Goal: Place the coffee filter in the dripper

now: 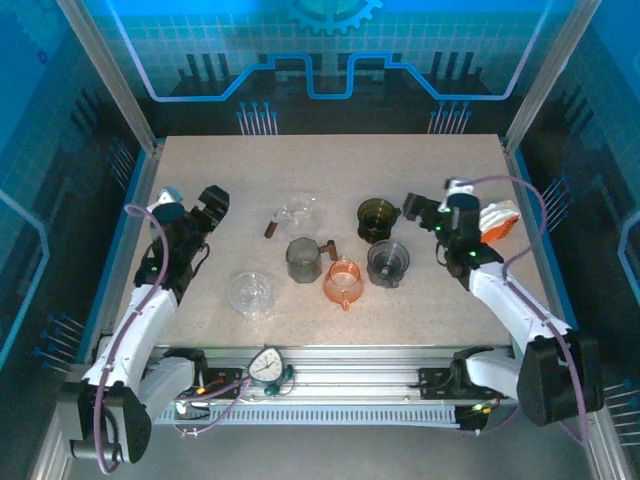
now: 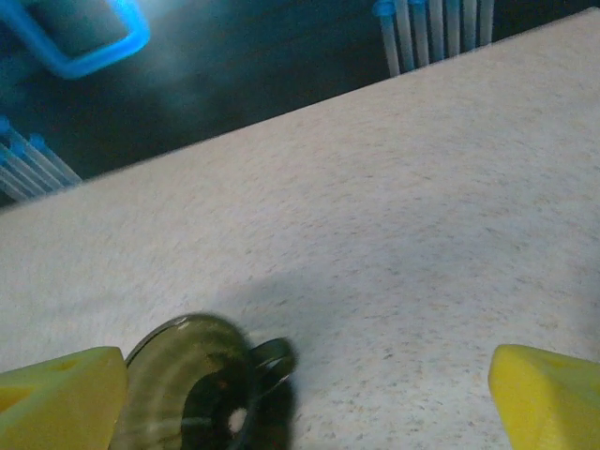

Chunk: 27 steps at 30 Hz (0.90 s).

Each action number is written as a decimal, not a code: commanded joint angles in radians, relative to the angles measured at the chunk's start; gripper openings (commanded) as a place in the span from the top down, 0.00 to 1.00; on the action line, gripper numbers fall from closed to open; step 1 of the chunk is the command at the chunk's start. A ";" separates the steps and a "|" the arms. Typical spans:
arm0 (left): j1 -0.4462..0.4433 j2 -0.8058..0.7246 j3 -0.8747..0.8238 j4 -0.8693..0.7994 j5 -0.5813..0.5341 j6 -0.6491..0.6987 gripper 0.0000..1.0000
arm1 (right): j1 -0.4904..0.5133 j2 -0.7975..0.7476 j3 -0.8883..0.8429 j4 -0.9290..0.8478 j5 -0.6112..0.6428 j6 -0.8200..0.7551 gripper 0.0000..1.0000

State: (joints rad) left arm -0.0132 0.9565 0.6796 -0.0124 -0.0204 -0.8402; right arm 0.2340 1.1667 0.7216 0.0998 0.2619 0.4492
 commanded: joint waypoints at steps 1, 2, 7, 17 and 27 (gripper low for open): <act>-0.036 -0.006 0.062 -0.246 0.145 0.035 0.07 | 0.181 0.024 0.065 -0.182 0.242 -0.181 0.00; -0.045 -0.012 0.065 -0.278 0.158 0.040 0.09 | 0.211 0.027 0.075 -0.205 0.262 -0.184 0.02; -0.146 -0.066 0.077 -0.429 0.159 0.074 0.13 | 0.250 0.056 0.138 -0.377 -0.083 -0.072 0.27; -0.225 -0.214 0.007 -0.606 0.115 0.090 0.18 | 0.443 0.129 0.097 -0.335 -0.341 -0.135 0.33; -0.224 -0.236 -0.021 -0.624 0.133 0.098 0.16 | 0.455 0.309 0.218 -0.341 -0.396 -0.216 0.28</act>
State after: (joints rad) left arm -0.2321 0.7269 0.6701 -0.6060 0.0956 -0.7593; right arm 0.6807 1.4494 0.8909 -0.2348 -0.0994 0.2707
